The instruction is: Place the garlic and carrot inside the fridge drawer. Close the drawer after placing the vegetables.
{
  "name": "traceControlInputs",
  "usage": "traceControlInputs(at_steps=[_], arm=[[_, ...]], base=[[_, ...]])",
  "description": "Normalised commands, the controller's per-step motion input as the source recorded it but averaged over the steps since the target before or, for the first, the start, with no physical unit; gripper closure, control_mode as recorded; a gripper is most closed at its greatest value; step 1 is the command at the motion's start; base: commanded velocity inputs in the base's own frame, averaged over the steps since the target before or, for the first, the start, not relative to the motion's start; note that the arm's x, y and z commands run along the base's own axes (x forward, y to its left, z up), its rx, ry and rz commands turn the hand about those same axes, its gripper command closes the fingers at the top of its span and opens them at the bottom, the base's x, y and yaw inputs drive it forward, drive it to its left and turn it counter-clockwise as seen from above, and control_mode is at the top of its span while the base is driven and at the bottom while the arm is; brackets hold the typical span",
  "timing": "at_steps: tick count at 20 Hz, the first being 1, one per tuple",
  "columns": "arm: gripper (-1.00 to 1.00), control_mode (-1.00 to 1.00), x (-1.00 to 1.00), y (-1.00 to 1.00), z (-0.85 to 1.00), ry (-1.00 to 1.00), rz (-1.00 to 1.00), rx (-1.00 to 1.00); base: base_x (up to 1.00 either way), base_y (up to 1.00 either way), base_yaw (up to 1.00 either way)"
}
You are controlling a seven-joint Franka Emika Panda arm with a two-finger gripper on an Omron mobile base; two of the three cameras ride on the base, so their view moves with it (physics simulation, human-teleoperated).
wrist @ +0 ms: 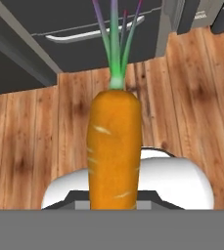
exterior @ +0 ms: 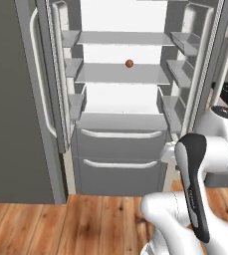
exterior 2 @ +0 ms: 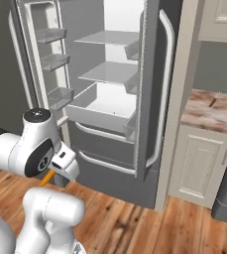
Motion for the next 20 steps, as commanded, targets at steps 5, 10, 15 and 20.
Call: traceControlInputs(at_steps=[5, 10, 15, 20], arm=[[1.00, 1.00, 0.00, 0.00, 0.00, 0.00, 0.00, 0.00], [1.00, 1.00, 0.00, 0.00, 0.00, 0.00, 0.00, 0.00], [1.00, 1.00, 0.00, 0.00, 0.00, 0.00, 0.00, 0.00], [1.00, 1.00, 0.00, 0.00, 0.00, 0.00, 0.00, 0.00]], base=[[0.75, 0.30, -0.23], [0.97, 0.59, -0.07], [1.00, 0.35, 0.03], [0.95, 0.10, -0.03]])
